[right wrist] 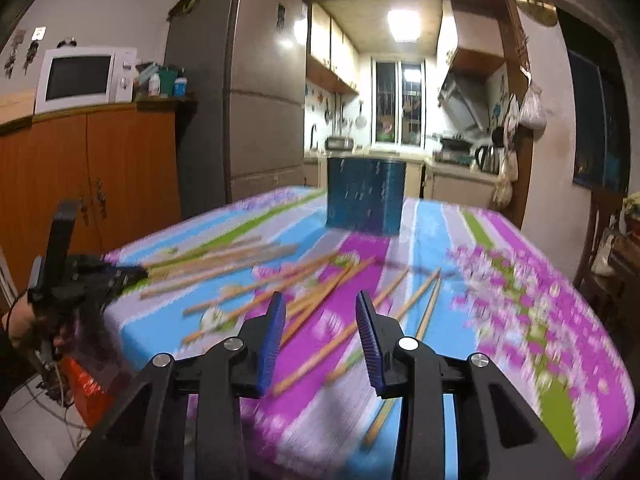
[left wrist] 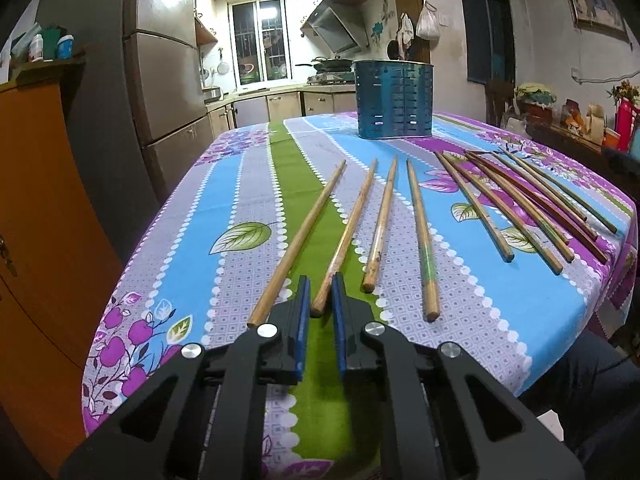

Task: Organize utensils
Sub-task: 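Close the left tool on one chopstick while the right tool closes on another, then lift the held chopstick upright with the left tool while the right tool lifts its own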

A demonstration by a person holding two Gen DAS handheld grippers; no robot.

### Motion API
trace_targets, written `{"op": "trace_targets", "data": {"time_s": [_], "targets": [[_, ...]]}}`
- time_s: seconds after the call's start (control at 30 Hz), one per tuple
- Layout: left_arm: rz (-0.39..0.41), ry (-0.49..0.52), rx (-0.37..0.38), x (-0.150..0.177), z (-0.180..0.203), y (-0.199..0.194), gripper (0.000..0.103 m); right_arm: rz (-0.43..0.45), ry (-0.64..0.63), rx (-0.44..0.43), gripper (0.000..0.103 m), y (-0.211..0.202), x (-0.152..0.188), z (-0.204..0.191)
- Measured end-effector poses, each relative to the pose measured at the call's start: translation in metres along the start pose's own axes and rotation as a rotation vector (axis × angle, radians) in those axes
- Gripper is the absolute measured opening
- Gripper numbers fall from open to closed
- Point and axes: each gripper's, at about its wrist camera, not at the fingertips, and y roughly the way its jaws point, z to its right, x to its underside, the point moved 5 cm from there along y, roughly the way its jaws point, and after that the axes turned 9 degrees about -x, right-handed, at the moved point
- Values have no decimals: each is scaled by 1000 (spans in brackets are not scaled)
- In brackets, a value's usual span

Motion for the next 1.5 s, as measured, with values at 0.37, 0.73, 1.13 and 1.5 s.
{"op": "trace_targets", "data": {"time_s": [0.37, 0.73, 1.13, 1.5], "targets": [[4, 8, -5, 0, 3, 1, 9, -121, 63, 51, 29, 28, 49, -23], [14, -11, 7, 3, 4, 0, 9, -130, 110, 132, 12, 30, 44, -18], [55, -29, -13, 8, 4, -2, 9, -102, 141, 217, 13, 35, 46, -18], [159, -23, 3, -11, 13, -29, 5, -27, 74, 253, 8, 8, 27, -30]]}}
